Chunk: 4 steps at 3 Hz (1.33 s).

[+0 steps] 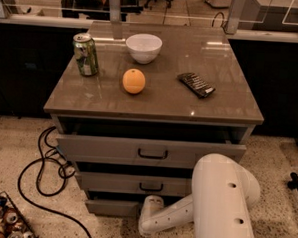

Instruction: Open bottom drawer

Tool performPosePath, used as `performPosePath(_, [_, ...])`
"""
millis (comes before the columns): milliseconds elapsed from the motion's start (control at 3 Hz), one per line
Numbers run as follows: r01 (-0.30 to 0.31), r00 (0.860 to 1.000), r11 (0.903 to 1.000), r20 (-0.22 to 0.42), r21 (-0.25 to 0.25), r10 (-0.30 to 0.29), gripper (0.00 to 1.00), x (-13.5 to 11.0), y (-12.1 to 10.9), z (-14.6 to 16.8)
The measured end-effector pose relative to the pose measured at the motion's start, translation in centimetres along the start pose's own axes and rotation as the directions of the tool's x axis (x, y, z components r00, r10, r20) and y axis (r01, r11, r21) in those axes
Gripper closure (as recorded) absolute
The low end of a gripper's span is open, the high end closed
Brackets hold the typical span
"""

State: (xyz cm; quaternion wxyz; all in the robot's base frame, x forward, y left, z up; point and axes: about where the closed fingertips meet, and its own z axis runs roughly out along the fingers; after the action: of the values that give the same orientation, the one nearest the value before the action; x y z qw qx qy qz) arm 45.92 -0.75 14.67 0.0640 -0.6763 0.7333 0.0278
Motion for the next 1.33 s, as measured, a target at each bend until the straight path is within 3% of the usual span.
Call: performPosePath(1333, [0.0,1.0,1.0,0.0,0.0,0.0,1.0,0.01,0.03,-0.01])
